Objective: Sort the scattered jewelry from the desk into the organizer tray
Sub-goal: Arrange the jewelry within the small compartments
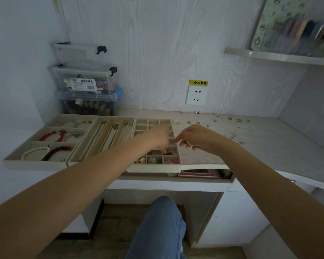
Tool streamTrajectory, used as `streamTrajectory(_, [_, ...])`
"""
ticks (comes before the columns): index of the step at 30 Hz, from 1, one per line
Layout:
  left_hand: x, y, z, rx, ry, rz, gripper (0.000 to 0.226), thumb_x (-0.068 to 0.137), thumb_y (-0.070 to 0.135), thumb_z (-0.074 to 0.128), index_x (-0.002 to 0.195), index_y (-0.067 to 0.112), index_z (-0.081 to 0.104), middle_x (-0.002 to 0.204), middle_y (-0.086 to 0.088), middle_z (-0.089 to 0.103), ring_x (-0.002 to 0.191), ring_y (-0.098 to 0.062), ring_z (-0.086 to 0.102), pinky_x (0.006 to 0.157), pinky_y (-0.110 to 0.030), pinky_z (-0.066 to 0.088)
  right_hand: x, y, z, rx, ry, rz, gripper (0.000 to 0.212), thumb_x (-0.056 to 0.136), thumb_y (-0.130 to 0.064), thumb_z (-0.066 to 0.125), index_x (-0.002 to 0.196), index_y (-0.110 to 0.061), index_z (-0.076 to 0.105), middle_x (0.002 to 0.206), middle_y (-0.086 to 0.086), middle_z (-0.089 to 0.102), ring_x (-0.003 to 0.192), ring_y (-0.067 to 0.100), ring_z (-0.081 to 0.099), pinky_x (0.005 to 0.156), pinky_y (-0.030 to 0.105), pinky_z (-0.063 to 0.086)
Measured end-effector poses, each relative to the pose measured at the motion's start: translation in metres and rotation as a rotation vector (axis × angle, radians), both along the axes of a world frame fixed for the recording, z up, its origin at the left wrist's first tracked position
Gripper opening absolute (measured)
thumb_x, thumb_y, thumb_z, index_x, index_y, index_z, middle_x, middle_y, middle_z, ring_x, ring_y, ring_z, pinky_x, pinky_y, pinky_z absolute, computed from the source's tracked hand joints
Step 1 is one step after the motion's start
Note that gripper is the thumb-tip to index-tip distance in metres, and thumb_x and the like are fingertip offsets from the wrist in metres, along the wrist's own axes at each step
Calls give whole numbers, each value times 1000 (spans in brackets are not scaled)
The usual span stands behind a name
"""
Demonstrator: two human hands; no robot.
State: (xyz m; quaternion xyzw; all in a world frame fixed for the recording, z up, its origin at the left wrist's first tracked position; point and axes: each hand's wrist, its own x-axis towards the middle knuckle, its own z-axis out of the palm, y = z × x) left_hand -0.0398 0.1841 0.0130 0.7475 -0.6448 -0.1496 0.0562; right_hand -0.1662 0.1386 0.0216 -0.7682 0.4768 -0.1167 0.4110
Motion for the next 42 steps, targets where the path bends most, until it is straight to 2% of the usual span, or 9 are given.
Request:
streamTrajectory(5, [6,8,8,-69,139,-19,28,87,11,63,115,10,66,120,-2,63,111,-14,56,95,-24,39,-8,1,4,192,-210,-9,27,90,12,40,108,3,59,86,16,65,61,11,56,46,16,37])
streamTrajectory(11, [12,19,5,-462,437,-58,15,80,11,71,94,15,67,93,2,67,85,-7,61,72,-10,45,0,2,-5,454,-485,-67,23,96,-4,47,116,4,56,78,9,67,58,9,53,41,13,33])
streamTrajectory(18, [24,20,-3,-428,501,-47,17,78,14,73,95,16,74,89,0,72,80,-6,65,72,-15,47,7,6,-5,564,-506,49,17,96,0,45,104,1,59,82,10,67,57,8,58,46,15,35])
streamTrajectory(21, [30,21,-4,-384,514,-1,19,76,13,75,95,16,74,91,0,72,86,-11,65,82,-26,50,4,5,-6,444,-413,64,14,90,6,53,98,-1,61,88,11,66,68,11,64,58,16,45])
streamTrajectory(24, [31,21,-5,-351,504,40,20,76,13,75,96,14,72,91,-1,70,86,-11,64,81,-25,48,1,2,-11,223,-332,25,9,83,7,62,90,1,62,84,13,66,73,14,65,65,18,53])
streamTrajectory(29, [31,17,-8,-305,406,34,18,82,20,70,98,12,72,87,2,67,76,-4,59,66,-15,41,4,4,-16,-172,-112,81,12,80,-9,70,90,-2,72,81,4,70,74,7,62,68,15,46])
streamTrajectory(32, [30,15,-9,-277,332,37,20,84,20,68,102,12,71,96,1,68,81,-6,56,73,-19,40,7,6,-15,-251,1,130,19,80,-8,70,99,-4,72,92,1,69,77,1,57,70,12,39])
streamTrajectory(36, [28,14,-11,-266,292,53,18,84,14,67,101,12,71,97,0,67,83,-8,56,74,-20,41,10,7,-18,-441,77,125,26,80,-10,71,105,-8,66,102,5,69,92,13,62,70,14,42])
streamTrajectory(42, [27,12,-13,-242,238,18,20,83,18,68,102,12,70,106,-2,67,89,-9,55,79,-22,41,14,9,-27,-579,224,195,9,83,-8,66,90,-10,71,99,8,70,93,20,65,88,33,52])
